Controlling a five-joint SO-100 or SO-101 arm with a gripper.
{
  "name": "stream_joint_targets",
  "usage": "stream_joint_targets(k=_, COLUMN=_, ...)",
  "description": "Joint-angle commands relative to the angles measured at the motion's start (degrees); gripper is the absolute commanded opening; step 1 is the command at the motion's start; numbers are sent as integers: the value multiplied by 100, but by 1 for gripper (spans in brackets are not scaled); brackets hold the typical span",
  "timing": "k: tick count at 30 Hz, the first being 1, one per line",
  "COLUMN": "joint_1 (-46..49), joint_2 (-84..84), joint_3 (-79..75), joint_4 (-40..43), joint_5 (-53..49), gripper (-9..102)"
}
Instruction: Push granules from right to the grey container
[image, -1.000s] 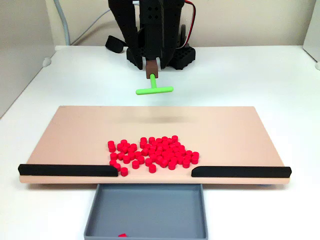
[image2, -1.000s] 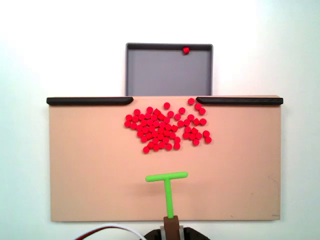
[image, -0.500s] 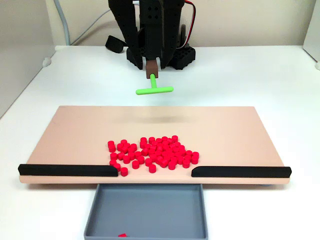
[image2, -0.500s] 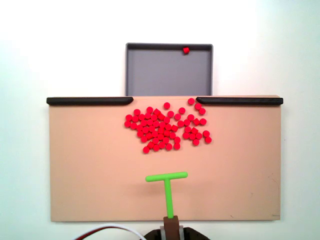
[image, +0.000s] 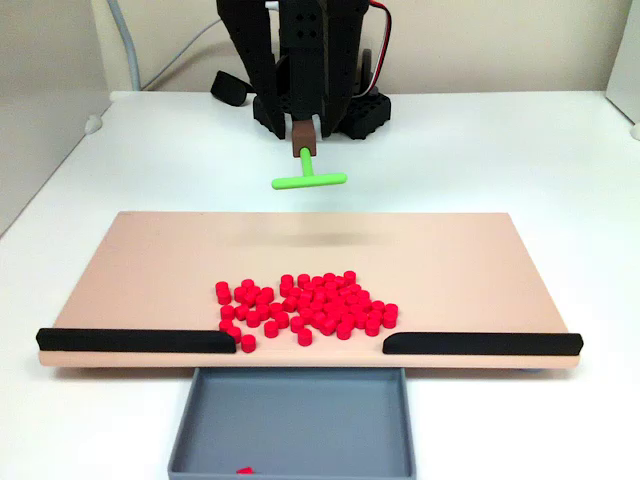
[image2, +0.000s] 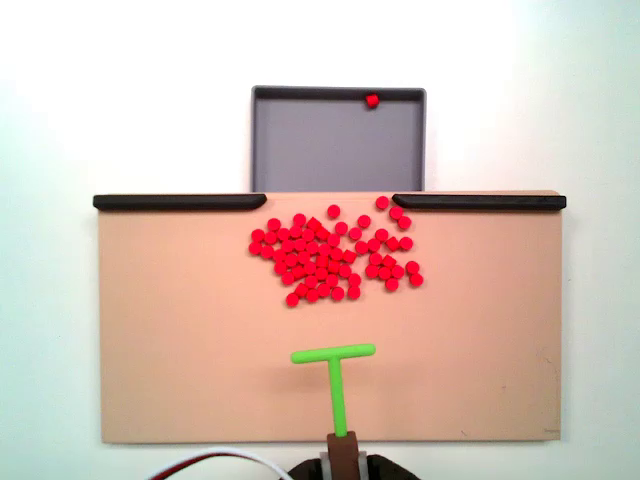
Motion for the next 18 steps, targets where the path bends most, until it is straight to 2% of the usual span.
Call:
stream_joint_targets(k=1, joint_1=-44, joint_2=202, joint_3=-18, joint_4=0, joint_5=18, gripper=0)
stream_joint_targets(k=18, joint_1=-9, joint_2=229, joint_3=-18, joint_4=0, joint_5=281, gripper=0)
